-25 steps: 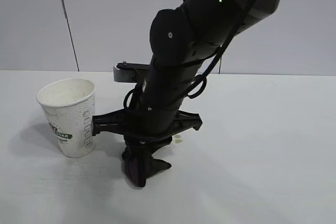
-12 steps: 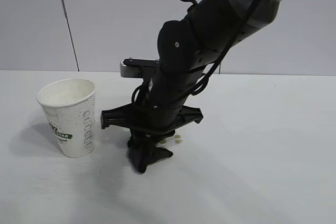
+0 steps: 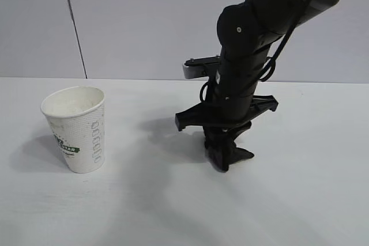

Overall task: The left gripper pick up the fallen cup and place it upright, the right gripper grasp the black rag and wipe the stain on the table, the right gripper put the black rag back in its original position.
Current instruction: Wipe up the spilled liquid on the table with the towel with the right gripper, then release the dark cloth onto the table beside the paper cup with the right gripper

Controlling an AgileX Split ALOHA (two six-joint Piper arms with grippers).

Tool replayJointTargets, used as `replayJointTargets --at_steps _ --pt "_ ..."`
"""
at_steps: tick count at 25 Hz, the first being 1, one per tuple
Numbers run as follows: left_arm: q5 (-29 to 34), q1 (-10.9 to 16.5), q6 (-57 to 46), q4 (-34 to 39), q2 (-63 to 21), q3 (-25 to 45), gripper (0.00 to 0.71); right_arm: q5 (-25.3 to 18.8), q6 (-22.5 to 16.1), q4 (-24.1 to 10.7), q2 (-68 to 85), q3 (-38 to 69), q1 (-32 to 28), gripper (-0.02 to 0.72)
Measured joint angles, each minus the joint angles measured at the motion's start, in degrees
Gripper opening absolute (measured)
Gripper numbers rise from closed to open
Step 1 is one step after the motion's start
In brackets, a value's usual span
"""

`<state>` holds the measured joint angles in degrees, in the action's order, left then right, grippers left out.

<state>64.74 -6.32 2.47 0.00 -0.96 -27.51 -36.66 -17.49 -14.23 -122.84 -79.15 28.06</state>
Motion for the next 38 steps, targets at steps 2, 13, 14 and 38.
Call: replayJointTargets --at_steps 2,13,14,38 --pt "0.0 0.0 0.0 0.0 0.0 0.0 0.632 -0.91 1.58 1.56 0.06 -0.13 0.0 0.139" --pt "0.0 0.0 -0.2 0.0 0.0 0.0 0.632 -2.14 24.84 34.73 0.43 0.64 3.61 0.139" --pt "0.0 0.0 -0.2 0.0 0.0 0.0 0.632 -2.2 25.42 35.4 0.36 0.64 3.75 0.139" --pt "0.0 0.0 -0.27 0.0 0.0 0.0 0.632 -13.97 9.99 14.98 -0.13 -9.23 1.07 0.295"
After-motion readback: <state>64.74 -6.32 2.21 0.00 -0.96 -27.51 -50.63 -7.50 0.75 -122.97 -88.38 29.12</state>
